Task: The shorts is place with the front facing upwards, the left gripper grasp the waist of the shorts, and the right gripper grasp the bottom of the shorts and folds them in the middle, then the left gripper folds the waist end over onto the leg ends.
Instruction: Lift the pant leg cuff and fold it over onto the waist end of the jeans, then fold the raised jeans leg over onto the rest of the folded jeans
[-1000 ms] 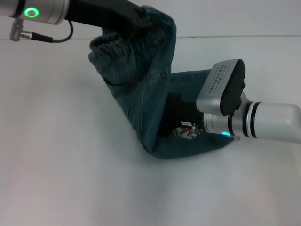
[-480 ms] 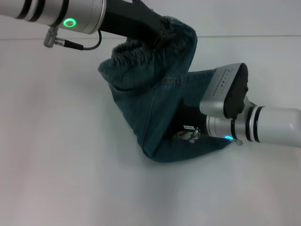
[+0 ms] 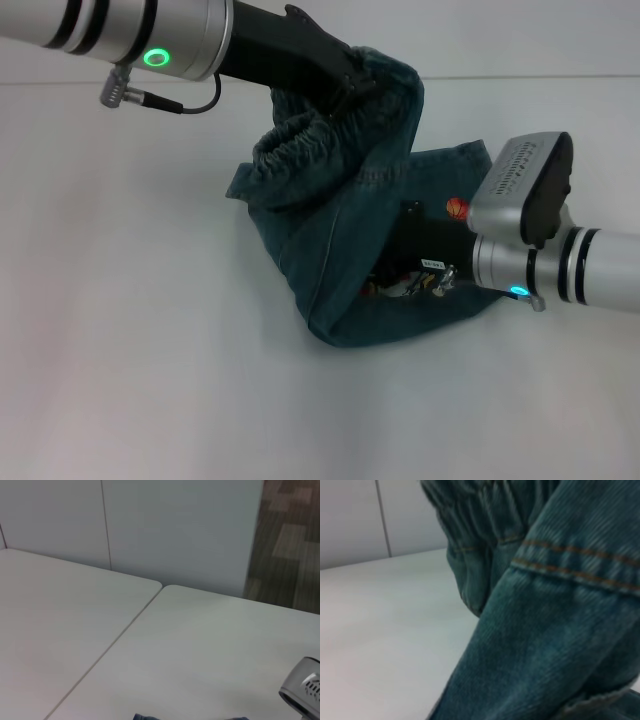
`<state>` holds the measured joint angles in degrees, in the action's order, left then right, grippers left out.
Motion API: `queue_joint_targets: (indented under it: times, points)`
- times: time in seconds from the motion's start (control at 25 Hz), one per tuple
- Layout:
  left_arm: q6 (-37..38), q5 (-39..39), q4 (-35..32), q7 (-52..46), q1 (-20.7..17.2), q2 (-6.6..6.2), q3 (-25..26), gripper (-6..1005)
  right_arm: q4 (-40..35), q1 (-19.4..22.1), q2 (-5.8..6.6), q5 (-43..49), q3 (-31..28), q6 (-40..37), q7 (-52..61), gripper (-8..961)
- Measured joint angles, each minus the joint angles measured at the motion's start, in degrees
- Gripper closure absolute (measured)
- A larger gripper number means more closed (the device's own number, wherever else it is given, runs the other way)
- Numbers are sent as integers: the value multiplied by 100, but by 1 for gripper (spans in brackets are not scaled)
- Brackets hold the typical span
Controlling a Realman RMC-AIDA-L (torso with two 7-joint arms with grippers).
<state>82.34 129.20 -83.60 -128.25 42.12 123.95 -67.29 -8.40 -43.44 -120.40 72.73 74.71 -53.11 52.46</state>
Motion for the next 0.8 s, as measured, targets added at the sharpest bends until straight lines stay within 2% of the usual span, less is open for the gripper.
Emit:
queue_joint_targets:
  times: [0.28, 0.48, 0.8]
  points:
    - [-31, 0, 15, 52, 8, 0, -55, 950, -421, 396, 39, 6, 172, 25, 343, 44]
    - [-130, 0, 104, 68, 31, 0, -253, 950, -826, 822, 108, 6, 176, -5, 573, 44]
    - [-213, -1, 328, 161, 138, 6, -515, 950, -2292, 2074, 224, 233, 69, -181, 1265, 45]
